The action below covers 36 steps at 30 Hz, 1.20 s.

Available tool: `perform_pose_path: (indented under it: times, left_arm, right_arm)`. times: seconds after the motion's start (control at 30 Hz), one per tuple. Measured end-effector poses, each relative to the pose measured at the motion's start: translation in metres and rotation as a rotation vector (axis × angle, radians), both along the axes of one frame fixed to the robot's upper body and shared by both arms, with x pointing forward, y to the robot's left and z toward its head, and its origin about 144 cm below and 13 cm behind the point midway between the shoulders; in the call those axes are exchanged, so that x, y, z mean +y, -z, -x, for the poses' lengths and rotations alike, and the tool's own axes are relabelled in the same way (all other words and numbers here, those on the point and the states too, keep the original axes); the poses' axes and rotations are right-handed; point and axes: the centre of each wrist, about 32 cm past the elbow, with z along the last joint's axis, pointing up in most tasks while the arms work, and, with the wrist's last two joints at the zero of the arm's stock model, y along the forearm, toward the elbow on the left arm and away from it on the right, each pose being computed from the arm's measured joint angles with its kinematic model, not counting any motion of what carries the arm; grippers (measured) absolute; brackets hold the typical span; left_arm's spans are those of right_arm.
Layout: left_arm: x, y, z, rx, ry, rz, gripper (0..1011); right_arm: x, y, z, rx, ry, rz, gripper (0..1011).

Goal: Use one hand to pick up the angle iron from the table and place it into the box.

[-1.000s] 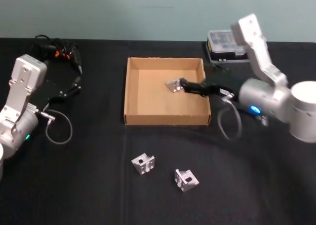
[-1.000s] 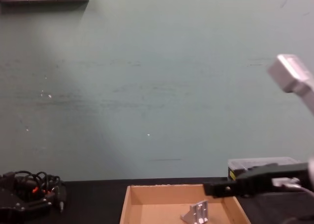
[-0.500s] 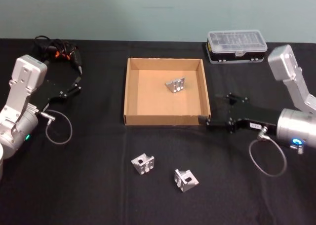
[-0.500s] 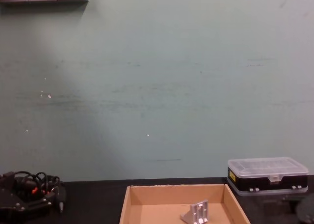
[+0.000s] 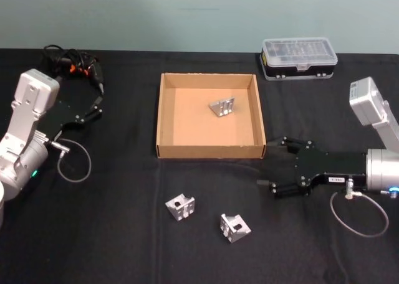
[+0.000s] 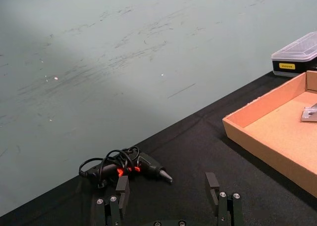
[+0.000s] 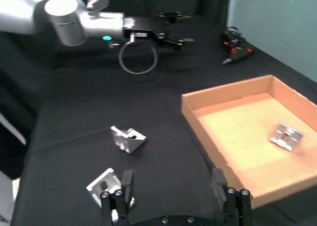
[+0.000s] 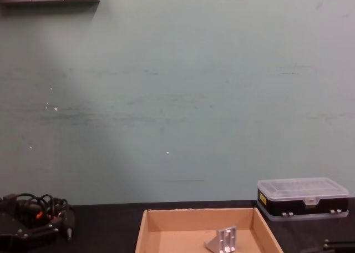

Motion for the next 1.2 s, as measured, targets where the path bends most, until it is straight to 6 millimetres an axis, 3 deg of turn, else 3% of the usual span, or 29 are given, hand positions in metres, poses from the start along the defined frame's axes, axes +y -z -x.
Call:
perform_pose_path:
  times: [0.17, 0.6, 1.2]
  left_arm:
    - [0.000, 0.000, 0.000, 0.000, 0.000, 0.000, 1000]
    - [0.000, 0.000, 0.000, 0.000, 0.000, 0.000, 1000]
    - [0.000, 0.000, 0.000, 0.000, 0.000, 0.000, 1000]
  right_arm:
    - [0.004, 0.002, 0.001, -0.038, -0.059, 0.004, 1002]
    - [0.038, 0.021, 0.017, -0.121, -0.190, 0.015, 1000]
    - [0.049, 0.024, 0.016, -0.103, -0.257, 0.067, 1000]
